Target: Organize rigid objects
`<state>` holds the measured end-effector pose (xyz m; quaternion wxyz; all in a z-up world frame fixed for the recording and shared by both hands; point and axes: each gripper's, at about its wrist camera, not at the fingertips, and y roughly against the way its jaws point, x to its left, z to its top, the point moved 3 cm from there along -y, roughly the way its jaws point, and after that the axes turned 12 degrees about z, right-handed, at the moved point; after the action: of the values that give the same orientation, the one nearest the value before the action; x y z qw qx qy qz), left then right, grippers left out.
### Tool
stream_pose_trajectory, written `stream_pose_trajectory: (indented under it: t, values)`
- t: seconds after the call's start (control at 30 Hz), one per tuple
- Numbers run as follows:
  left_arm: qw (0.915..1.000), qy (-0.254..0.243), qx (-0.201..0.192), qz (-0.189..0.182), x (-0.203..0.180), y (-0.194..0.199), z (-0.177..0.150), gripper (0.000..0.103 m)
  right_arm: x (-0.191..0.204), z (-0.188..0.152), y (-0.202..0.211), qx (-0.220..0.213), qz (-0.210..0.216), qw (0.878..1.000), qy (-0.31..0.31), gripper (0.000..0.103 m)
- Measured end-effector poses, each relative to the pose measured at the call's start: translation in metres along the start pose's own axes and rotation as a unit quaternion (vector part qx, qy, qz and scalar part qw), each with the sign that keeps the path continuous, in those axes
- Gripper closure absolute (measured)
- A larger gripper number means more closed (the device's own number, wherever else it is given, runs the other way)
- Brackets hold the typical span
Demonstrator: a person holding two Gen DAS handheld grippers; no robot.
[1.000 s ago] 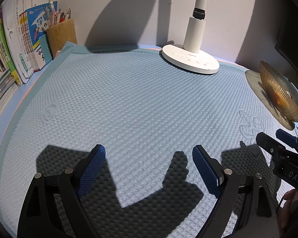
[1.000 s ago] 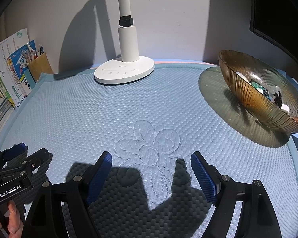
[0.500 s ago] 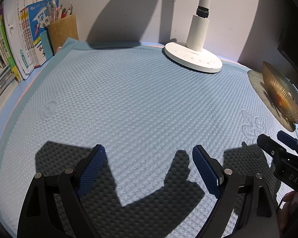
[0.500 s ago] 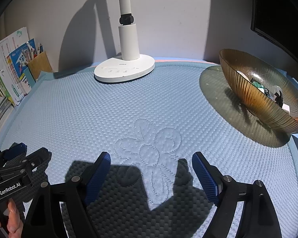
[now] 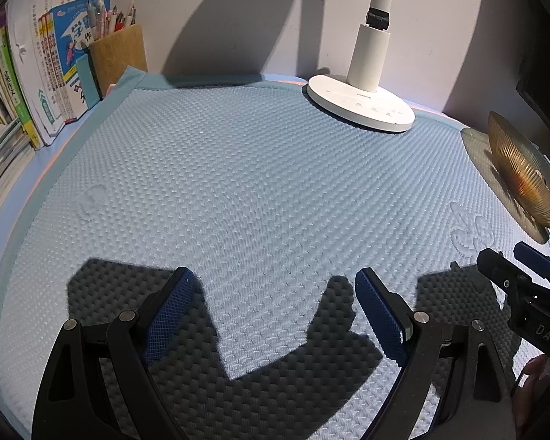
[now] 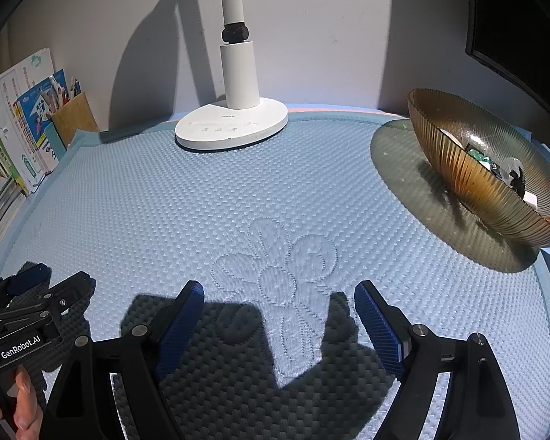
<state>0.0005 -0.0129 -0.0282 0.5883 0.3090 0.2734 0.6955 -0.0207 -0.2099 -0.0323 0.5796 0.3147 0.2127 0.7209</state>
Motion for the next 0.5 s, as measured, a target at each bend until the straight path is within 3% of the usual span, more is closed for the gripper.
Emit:
stream_pose_trajectory:
  t: [0.5]
  values:
    - [1.0000,-0.006,0.004,0.006,-0.0018,-0.0018,0.0010,0.014,-0.0010,-0.0018,-0.0013,0.005,0.002,1.000,-0.001,0.020]
